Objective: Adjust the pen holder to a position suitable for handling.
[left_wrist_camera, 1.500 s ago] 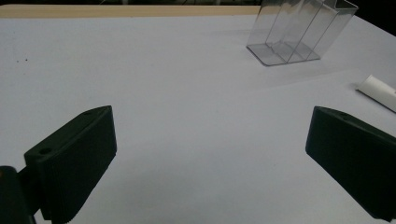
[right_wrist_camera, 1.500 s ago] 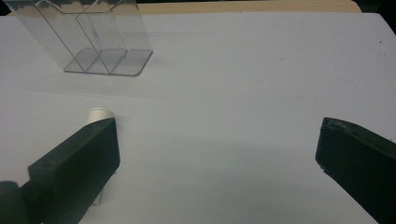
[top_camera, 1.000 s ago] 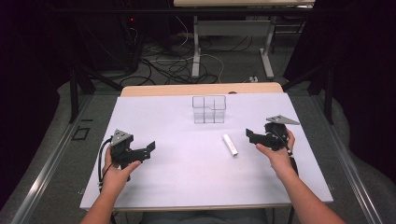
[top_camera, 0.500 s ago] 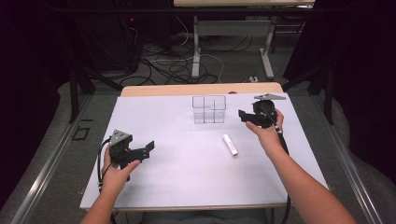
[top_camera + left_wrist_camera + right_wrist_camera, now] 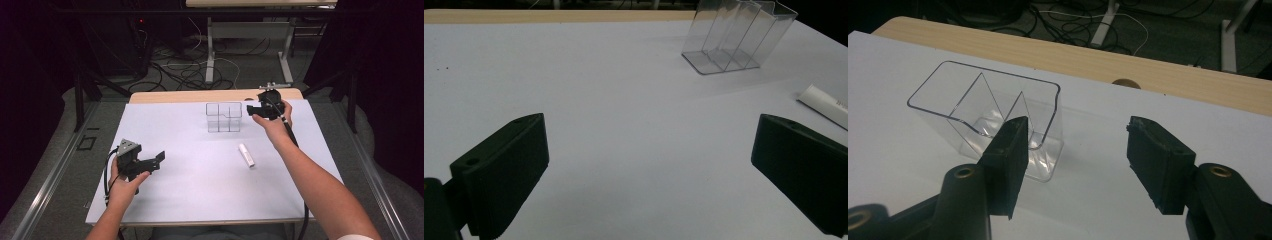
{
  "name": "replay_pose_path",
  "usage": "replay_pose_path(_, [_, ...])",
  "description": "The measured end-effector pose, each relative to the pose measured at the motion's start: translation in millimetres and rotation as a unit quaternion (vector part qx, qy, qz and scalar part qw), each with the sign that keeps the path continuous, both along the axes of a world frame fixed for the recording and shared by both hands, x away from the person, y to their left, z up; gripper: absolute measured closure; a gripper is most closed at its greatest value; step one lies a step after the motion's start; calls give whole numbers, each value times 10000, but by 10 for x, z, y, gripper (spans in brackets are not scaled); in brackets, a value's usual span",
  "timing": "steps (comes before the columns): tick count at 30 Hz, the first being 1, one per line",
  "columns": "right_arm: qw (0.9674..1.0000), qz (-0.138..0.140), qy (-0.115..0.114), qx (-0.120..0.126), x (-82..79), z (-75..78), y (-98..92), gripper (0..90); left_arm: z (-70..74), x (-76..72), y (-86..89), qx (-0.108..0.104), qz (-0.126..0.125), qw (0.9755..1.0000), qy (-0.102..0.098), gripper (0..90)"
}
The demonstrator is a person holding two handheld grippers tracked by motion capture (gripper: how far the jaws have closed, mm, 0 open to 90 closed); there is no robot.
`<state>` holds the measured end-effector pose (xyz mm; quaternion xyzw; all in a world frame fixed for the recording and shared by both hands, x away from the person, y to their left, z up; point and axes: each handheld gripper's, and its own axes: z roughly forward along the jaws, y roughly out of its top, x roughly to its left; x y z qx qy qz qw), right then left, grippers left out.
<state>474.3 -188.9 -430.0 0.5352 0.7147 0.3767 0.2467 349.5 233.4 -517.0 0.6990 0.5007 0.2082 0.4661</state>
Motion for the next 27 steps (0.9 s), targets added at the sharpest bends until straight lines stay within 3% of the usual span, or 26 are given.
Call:
replay_pose_path(5, [9999,-44,81,-120,98,-4,79,415,-4,6,15,-3,22,10000,7,20])
replay_pose_path(14, [9998,-23,176,4,314,-85,205,355,-11,11,28,-29,31,10000,19,21])
replay_pose_path(17, [9994,-88,331,99,353,-133,221,348,-14,15,29,-8,21,10000,21,21])
replay_pose_path(27, [9989,-172,443,21,451,-247,235,400,-16,15,35,-13,41,10000,33,24])
